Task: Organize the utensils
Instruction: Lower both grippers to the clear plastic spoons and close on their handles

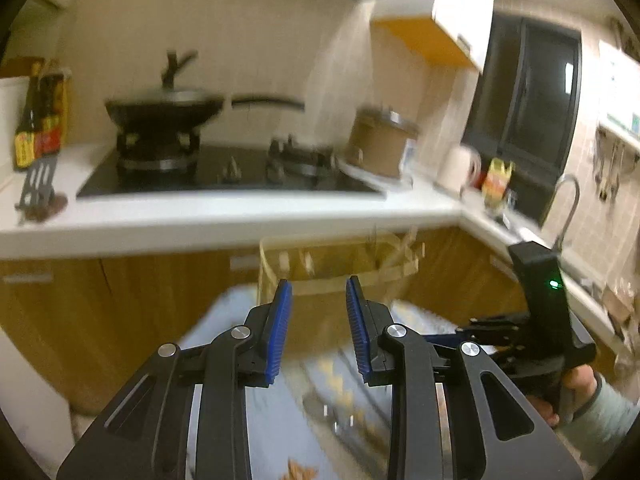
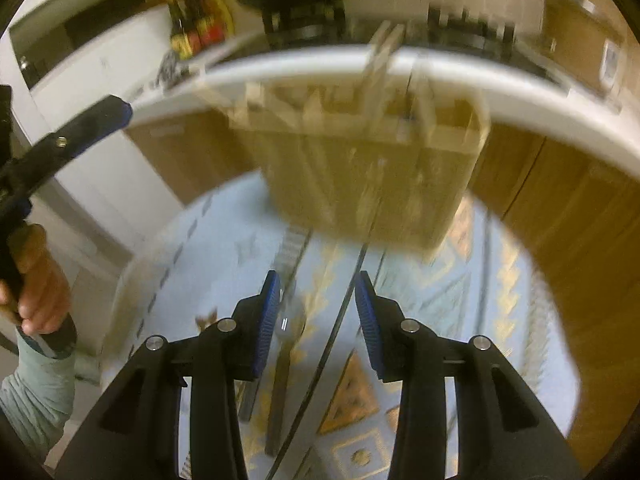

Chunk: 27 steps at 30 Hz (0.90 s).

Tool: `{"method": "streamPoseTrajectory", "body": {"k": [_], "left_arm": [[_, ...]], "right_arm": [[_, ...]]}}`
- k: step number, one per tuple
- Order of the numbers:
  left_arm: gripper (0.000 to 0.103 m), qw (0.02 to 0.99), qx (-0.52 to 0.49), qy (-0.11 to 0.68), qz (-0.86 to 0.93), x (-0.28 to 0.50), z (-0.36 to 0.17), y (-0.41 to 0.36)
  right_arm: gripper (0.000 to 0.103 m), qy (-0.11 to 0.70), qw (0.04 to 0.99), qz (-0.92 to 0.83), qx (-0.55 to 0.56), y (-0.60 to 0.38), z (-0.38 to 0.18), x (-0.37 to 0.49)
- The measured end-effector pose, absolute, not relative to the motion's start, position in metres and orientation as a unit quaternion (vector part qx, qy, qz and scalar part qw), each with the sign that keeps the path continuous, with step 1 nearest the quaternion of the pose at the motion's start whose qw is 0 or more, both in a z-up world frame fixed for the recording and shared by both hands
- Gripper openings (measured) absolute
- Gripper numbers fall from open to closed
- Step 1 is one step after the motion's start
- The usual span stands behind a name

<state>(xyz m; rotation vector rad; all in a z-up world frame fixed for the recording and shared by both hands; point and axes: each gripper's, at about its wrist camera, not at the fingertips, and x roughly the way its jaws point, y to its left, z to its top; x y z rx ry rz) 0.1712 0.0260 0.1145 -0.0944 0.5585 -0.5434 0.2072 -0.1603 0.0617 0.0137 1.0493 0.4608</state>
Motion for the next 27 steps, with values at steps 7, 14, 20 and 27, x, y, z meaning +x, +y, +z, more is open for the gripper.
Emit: {"method": "streamPoseTrajectory", "body": {"k": [7, 14, 20, 27], "left_arm": [[0.027, 0.883, -0.045, 0.379, -0.274, 0.171, 0.050, 0.025], [0.027, 0.845, -0.082, 0.445, -0.287, 0.182, 0.004, 0.027], [0.027, 0.833, -0.069, 0.464, -0.294, 0.181, -0.011, 0.015], [0.027, 0.824, -0.064, 0.481, -0.292, 0.184, -0.017, 0.002]], "right_arm": [[0.035, 0.546, 0.805, 0.230, 0.022, -0.139, 0.004, 0.193], [0.029, 0.551, 0.801, 0.233, -0.001, -0.117, -0.009, 0.186], [0.025, 0.542, 0.813, 0.210, -0.041, -0.104, -0.019, 0.178], [0.010, 0.516, 0.831, 0.188, -0.088, -0.093, -0.022, 0.166]]}}
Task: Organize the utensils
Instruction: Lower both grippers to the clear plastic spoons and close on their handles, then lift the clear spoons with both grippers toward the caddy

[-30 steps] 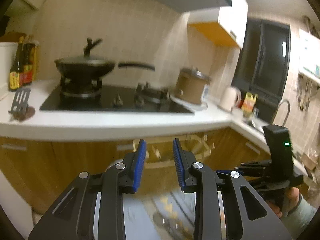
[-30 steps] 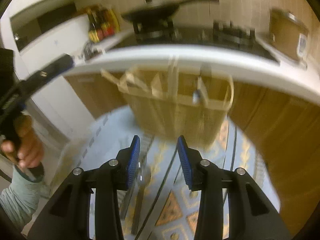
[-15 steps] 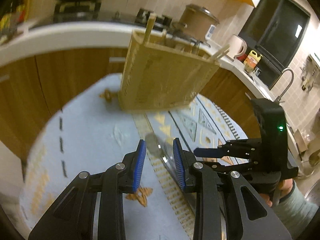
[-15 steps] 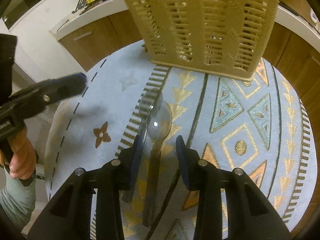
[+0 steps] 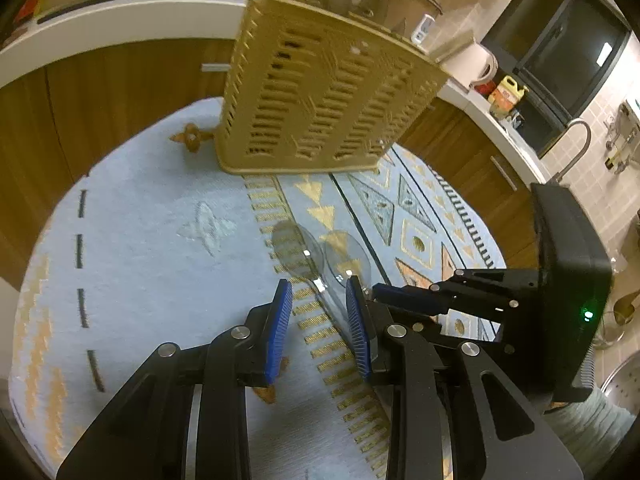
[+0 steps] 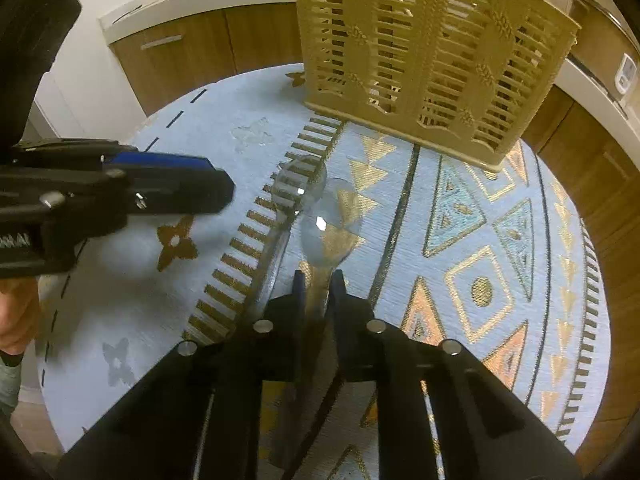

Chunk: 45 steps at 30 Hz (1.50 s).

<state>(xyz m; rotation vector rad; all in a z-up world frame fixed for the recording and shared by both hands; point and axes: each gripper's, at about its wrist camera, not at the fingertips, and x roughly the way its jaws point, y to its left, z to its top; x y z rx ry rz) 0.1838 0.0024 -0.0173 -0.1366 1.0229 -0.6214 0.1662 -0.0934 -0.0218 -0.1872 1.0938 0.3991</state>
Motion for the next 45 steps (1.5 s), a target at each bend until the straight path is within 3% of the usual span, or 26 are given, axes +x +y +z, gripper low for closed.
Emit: {"method": "streamPoseTrajectory", "body": {"k": [13, 15, 19, 21, 29, 36, 40, 43, 44, 45], "left_arm": [[0.027, 0.831, 0.038, 0.504, -0.230, 0.180, -0.040, -0.057], [0.012, 0.840, 0.061, 0.498, -0.206, 0.176, -0.041, -0.063], [0.009, 0.841, 0.071, 0.490, -0.218, 0.171, -0.041, -0.062], [0.000, 0.838, 0.067, 0.488, -0.233, 0.168, -0.038, -0.056], [0.000, 0.825, 0.041, 0.503, -0.254, 0.169, -0.041, -0.035], [0.029, 0.816, 0.005, 0.517, -0.258, 0.177, -0.042, -0.048], [0.037, 0.825, 0.051, 0.512, -0.234, 0.173, -0.042, -0.072], [0.029, 0.833, 0.112, 0.503, -0.200, 0.171, -0.043, -0.091], [0.015, 0.836, 0.128, 0.499, -0.191, 0.170, -0.043, -0.093], [0.011, 0.836, 0.137, 0.496, -0.188, 0.170, -0.043, -0.093]], "right_arm": [[0.010, 0.518, 0.842, 0.149, -0.026, -0.171, -0.017, 0.164], [0.010, 0.518, 0.842, 0.152, -0.026, -0.173, -0.016, 0.162], [0.010, 0.516, 0.843, 0.149, -0.022, -0.181, -0.014, 0.159], [0.010, 0.514, 0.846, 0.140, -0.021, -0.188, -0.013, 0.158], [0.010, 0.524, 0.844, 0.111, -0.015, -0.208, -0.015, 0.161], [0.010, 0.526, 0.843, 0.112, -0.013, -0.213, -0.008, 0.164], [0.010, 0.536, 0.836, 0.113, -0.012, -0.213, -0.010, 0.169], [0.010, 0.544, 0.831, 0.116, -0.017, -0.211, -0.013, 0.172], [0.010, 0.545, 0.830, 0.116, -0.022, -0.210, -0.012, 0.172], [0.010, 0.547, 0.829, 0.118, -0.022, -0.210, -0.012, 0.172]]}}
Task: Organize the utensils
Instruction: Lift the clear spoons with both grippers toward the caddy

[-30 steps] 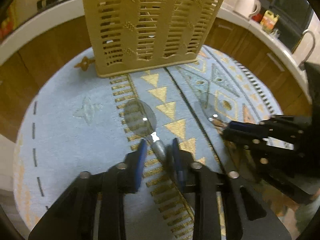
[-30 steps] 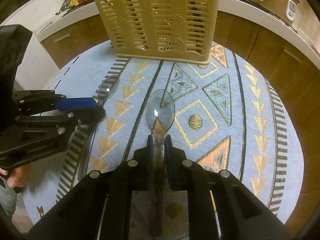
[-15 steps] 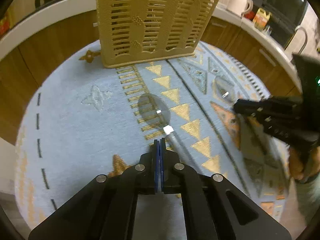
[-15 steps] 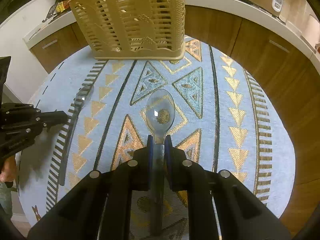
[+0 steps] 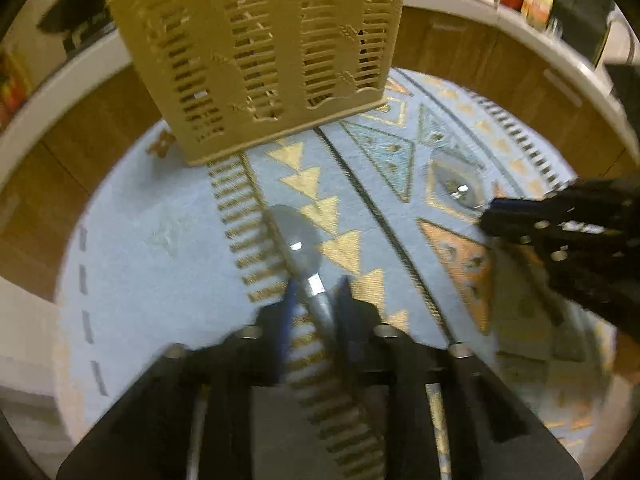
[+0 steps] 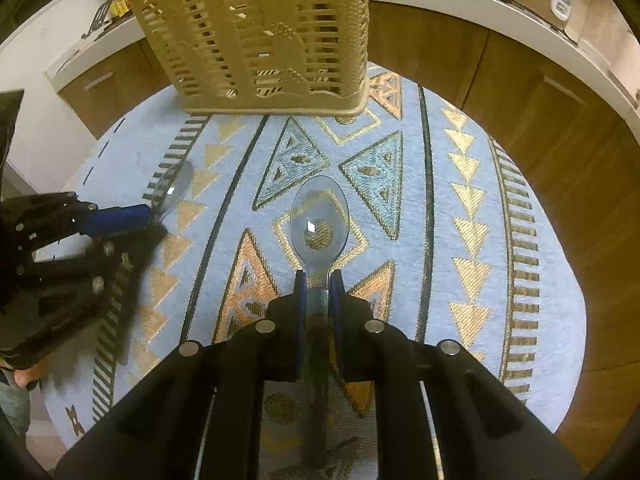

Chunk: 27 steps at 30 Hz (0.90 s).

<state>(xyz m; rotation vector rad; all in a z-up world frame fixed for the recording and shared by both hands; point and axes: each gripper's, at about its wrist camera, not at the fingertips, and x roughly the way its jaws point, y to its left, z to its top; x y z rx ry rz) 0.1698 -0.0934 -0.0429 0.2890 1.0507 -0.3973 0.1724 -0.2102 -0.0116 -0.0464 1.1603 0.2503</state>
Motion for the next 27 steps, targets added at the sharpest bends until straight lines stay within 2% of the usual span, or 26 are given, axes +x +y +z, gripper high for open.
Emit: {"method": "streamPoseTrajectory", "body": {"k": [5, 12, 13, 15, 17, 19, 22, 23, 24, 27], "left_arm": [[0.010, 0.829, 0.109, 0.497, -0.234, 0.174, -0.042, -0.076], [0.012, 0.816, 0.127, 0.505, -0.251, 0.175, -0.039, -0.066], [0.012, 0.815, 0.128, 0.507, -0.251, 0.175, -0.039, -0.068], [0.018, 0.809, 0.132, 0.515, -0.252, 0.177, -0.039, -0.070], [0.021, 0.805, 0.134, 0.521, -0.250, 0.177, -0.039, -0.075], [0.022, 0.803, 0.143, 0.526, -0.242, 0.179, -0.038, -0.079], [0.022, 0.803, 0.166, 0.526, -0.227, 0.179, -0.040, -0.091], [0.018, 0.805, 0.175, 0.522, -0.222, 0.178, -0.041, -0.096], [0.011, 0.808, 0.184, 0.516, -0.217, 0.174, -0.041, -0.100], [0.010, 0.823, 0.197, 0.492, -0.205, 0.167, -0.043, -0.106]], "right_arm": [[0.010, 0.556, 0.823, 0.119, -0.002, -0.220, -0.011, 0.176], [0.011, 0.574, 0.810, 0.121, 0.006, -0.225, -0.011, 0.183], [0.012, 0.580, 0.806, 0.122, 0.010, -0.226, -0.011, 0.185], [0.018, 0.590, 0.797, 0.128, 0.021, -0.227, -0.010, 0.191], [0.028, 0.602, 0.786, 0.138, 0.027, -0.224, -0.010, 0.195], [0.028, 0.607, 0.783, 0.137, 0.012, -0.220, -0.009, 0.197], [0.027, 0.605, 0.785, 0.131, -0.032, -0.206, -0.008, 0.200], [0.013, 0.603, 0.786, 0.128, -0.042, -0.203, -0.008, 0.199], [0.010, 0.597, 0.790, 0.123, -0.061, -0.199, -0.008, 0.198], [0.010, 0.589, 0.795, 0.137, -0.052, -0.197, -0.006, 0.194]]}}
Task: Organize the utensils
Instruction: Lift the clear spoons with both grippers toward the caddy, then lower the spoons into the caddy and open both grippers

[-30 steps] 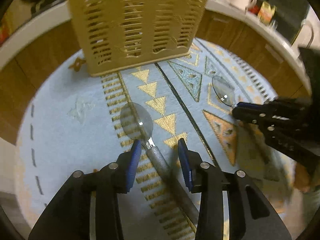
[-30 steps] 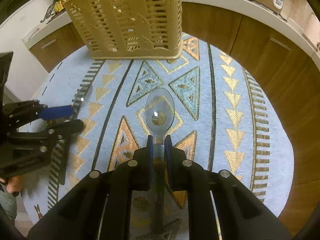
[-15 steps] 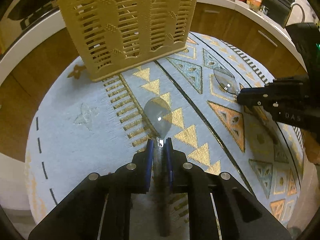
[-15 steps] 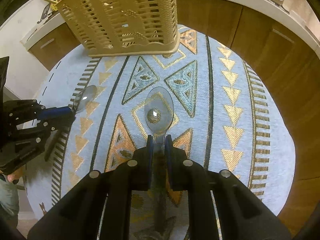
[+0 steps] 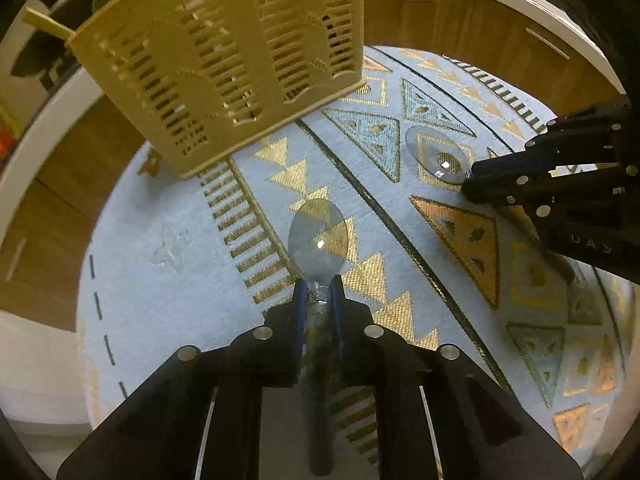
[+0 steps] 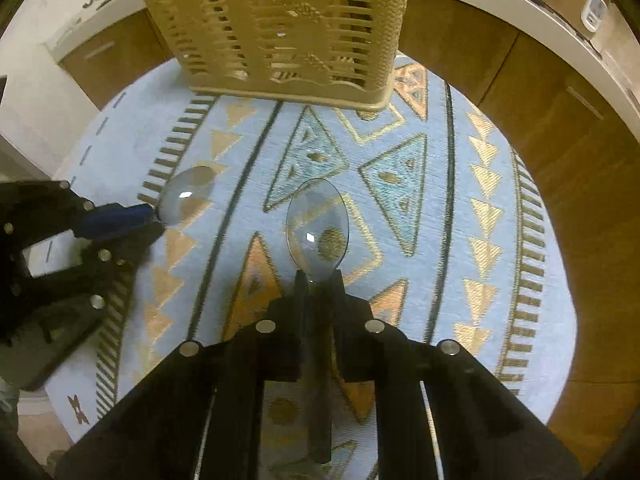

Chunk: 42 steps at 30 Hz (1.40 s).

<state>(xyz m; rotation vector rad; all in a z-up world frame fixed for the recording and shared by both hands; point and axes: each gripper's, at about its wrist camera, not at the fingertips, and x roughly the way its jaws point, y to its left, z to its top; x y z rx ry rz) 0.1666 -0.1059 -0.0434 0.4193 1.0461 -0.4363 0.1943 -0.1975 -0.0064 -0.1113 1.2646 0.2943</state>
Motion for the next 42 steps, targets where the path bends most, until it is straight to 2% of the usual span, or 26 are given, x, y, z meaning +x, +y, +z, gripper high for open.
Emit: {"method": "streamPoseTrajectory", "body": {"k": [5, 13, 22, 28, 36, 42], "left_arm": [[0.010, 0.868, 0.128, 0.427, -0.220, 0.157, -0.014, -0.090], [0.010, 0.937, 0.012, 0.257, -0.237, 0.154, 0.082, -0.060], [0.010, 0.957, -0.092, 0.114, -0.252, 0.175, 0.154, -0.064], [0.010, 0.965, -0.120, 0.058, -0.224, 0.199, 0.164, -0.080], [0.010, 0.974, -0.123, 0.038, -0.185, 0.229, 0.153, -0.093], [0.010, 0.980, -0.117, 0.033, -0.160, 0.246, 0.135, -0.100]], "right_arm": [[0.010, 0.540, 0.825, 0.167, -0.022, -0.198, 0.020, 0.184], [0.010, 0.393, 0.896, 0.207, 0.025, -0.200, 0.108, 0.176], [0.010, 0.259, 0.944, 0.187, 0.082, -0.233, 0.177, 0.207], [0.010, 0.195, 0.962, 0.169, 0.092, -0.251, 0.193, 0.234], [0.010, 0.132, 0.974, 0.167, 0.083, -0.246, 0.184, 0.274], [0.010, 0.125, 0.973, 0.174, 0.083, -0.244, 0.163, 0.300]]}}
